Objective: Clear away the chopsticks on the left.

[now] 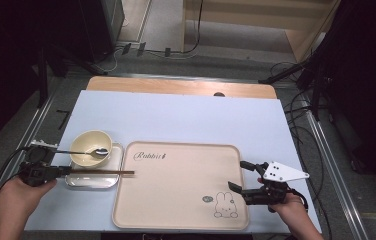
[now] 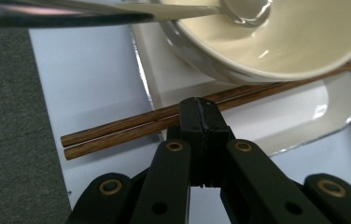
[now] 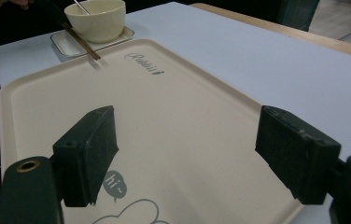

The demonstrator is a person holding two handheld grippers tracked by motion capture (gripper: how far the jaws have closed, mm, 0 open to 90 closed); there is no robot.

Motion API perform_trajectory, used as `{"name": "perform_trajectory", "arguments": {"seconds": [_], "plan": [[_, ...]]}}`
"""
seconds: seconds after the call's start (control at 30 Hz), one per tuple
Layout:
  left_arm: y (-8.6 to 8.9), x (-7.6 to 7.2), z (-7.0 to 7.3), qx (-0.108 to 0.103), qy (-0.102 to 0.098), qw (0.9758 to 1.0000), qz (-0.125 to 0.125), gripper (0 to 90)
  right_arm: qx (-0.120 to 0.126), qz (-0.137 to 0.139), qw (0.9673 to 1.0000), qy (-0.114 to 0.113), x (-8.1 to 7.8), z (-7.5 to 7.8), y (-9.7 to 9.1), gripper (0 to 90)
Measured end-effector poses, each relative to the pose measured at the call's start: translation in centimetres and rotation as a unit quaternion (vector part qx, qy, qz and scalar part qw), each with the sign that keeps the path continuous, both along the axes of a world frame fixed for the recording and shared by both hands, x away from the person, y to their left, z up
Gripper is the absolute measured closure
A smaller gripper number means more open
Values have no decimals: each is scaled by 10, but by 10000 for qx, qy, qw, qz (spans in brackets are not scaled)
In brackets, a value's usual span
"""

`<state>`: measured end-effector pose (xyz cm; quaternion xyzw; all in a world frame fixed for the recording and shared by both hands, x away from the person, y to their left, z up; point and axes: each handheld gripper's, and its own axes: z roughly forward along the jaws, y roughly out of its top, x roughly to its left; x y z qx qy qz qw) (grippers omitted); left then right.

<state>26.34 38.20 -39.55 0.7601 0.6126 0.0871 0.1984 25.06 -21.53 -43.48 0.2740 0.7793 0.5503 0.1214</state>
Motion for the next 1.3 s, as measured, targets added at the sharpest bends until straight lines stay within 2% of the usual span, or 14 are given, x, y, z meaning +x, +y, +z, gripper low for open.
{"name": "perform_trajectory", "arguments": {"seconds": [0.23,0.7,1.13,1.3], "plan": [[-2,5,-5,182,-64,9998,56,900,-14,1,10000,0,-1,0,0,208],[-1,12,-10,203,-68,9997,79,900,-37,-61,10000,-15,-5,0,-4,208],[1,10,-12,158,34,9998,85,900,-56,-30,10000,-31,-6,0,-4,208],[3,9,-10,155,-19,9998,119,894,-83,-21,10000,-40,-6,0,-4,208]]}}
